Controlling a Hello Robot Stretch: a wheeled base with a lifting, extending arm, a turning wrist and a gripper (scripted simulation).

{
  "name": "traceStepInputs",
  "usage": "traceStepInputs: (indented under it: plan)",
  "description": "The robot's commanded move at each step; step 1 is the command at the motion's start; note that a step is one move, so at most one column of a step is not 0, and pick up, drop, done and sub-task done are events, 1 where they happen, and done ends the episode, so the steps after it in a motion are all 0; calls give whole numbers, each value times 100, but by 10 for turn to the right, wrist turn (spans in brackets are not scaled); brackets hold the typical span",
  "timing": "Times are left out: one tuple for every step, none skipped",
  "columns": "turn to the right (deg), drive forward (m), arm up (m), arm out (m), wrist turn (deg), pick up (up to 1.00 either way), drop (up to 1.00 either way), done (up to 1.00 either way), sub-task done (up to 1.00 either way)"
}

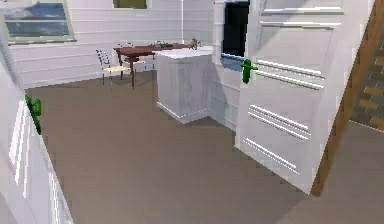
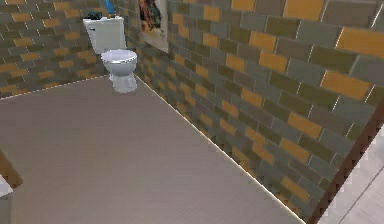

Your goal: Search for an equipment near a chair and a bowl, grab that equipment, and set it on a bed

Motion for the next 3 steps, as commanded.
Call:
traceStepInputs:
  plan:
    - [-60, 0, 0, 0, 0, 0, 0, 0, 0]
    - [0, 100, 0, 0, 0, 0, 0, 0, 0]
    - [0, 30, 0, 0, 0, 0, 0, 0, 0]
